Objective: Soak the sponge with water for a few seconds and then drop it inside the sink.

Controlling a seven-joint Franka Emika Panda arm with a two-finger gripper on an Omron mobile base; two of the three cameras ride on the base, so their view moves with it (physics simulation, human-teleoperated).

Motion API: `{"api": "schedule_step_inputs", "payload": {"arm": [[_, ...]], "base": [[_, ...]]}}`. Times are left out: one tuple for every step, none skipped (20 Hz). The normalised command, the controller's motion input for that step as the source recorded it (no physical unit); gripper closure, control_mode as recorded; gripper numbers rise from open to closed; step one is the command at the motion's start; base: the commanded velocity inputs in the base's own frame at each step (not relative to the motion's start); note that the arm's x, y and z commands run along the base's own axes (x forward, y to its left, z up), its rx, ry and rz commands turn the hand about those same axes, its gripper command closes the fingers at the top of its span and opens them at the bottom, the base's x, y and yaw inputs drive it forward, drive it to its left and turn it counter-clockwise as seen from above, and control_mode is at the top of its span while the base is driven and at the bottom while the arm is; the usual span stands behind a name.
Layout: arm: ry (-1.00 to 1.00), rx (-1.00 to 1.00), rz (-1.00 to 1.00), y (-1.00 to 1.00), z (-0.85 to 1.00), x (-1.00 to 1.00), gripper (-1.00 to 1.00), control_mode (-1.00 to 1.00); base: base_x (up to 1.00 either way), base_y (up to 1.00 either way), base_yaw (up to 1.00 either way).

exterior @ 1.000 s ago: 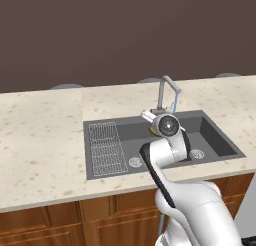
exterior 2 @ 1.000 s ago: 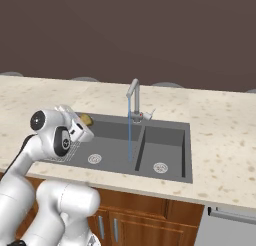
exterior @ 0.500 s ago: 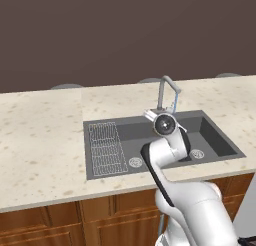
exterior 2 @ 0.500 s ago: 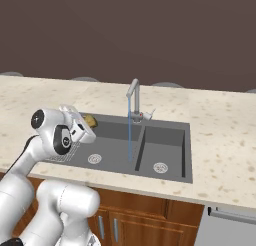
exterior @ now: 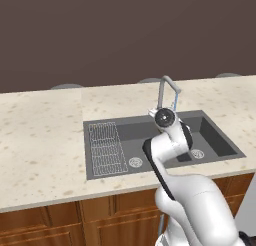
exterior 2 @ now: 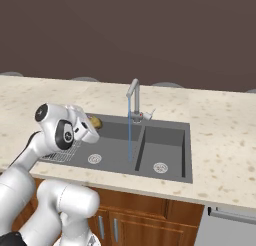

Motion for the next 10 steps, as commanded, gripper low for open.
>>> {"api": "schedule_step_inputs", "payload": {"arm": [[0.00, -0.03, -0.07, 0.00, -0.03, 0.00, 1.00, -1.00], [0.00, -0.04, -0.06, -0.01, -0.01, 0.00, 1.00, -1.00], [0.00, -0.04, -0.06, -0.01, -0.01, 0.00, 1.00, -1.00], [0.00, -0.04, -0.06, -0.05, 0.00, 0.00, 1.00, -1.00], [0.00, -0.03, -0.06, -0.04, 0.00, 0.00, 1.00, -1.00], [0.00, -0.03, -0.06, -0.03, 0.00, 0.00, 1.00, -1.00], [0.00, -0.01, -0.06, -0.07, -0.03, 0.00, 1.00, -1.00], [0.00, 0.00, -0.06, -0.09, -0.01, 0.00, 1.00, -1.00], [0.00, 0.00, -0.06, -0.12, -0.02, 0.00, 1.00, -1.00], [0.00, 0.00, -0.06, -0.16, -0.01, 0.00, 1.00, -1.00]], "base": [[0.00, 0.00, 0.00], [0.00, 0.00, 0.00], [0.00, 0.00, 0.00], [0.00, 0.00, 0.00], [0.00, 0.00, 0.00], [0.00, 0.00, 0.00], [0.00, 0.00, 0.00], [0.00, 0.00, 0.00], [0.00, 0.00, 0.00], [0.00, 0.00, 0.00]]}}
